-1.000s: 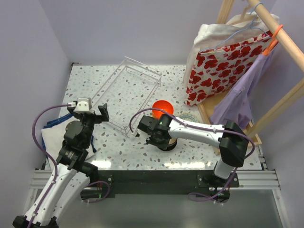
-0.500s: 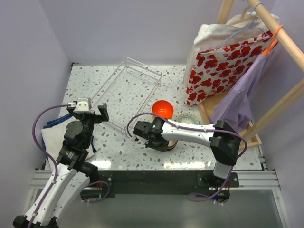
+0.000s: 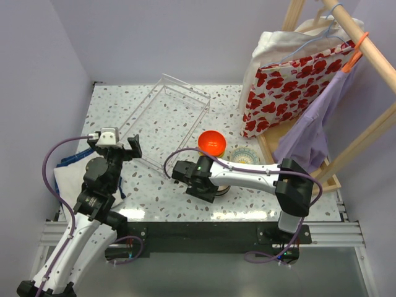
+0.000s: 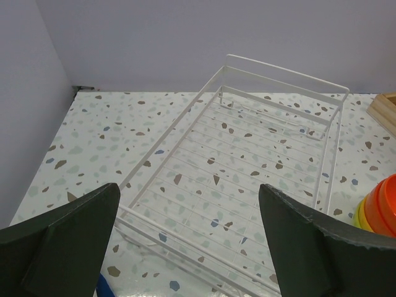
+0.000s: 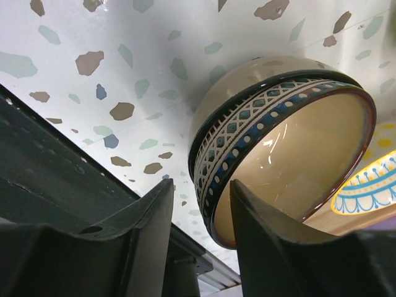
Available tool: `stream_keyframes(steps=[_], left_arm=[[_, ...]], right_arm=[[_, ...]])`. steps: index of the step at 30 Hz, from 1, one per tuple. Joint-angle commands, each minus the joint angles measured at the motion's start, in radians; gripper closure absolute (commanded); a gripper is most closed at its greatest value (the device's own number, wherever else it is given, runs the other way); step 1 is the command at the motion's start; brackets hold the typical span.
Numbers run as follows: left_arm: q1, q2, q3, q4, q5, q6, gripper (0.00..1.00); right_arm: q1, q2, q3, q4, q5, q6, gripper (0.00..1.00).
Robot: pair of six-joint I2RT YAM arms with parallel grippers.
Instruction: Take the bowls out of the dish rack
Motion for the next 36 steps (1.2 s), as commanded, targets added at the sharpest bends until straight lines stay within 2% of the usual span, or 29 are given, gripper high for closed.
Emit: stream_keyframes(steps=[1,8,21,30,34,36], left_arm=[[-0.002,0.004,-0.004,0.064,-0.001,0.026,0.0],[-0.002,0.006,-0.004,0.064,0.003,0.026,0.0],[-0.002,0.004,-0.002,0.059,0.006,0.023,0.0],[-0.002,0.016,-0.002,0.056,0.009,0.017,0.0],[-0.002,0.017,0.006,0.049,0.009,0.004,0.0],[-0.002,0.01,0.013,0.038,0.008,-0.002,0.0]], right_arm=[[0.026,-0.08,0.002,0.03,0.058,0.068,0.51],[0.041,-0.152,-0.073,0.153,0.078,0.134,0.46],[0.044,-0.283,-0.367,0.531,0.164,0.207,0.43],[0.044,-0.367,-0.481,0.65,0.244,0.246,0.42],[0.044,-0.463,-0.502,0.69,0.24,0.235,0.41],[0.044,-0.539,-0.502,0.699,0.241,0.224,0.36]])
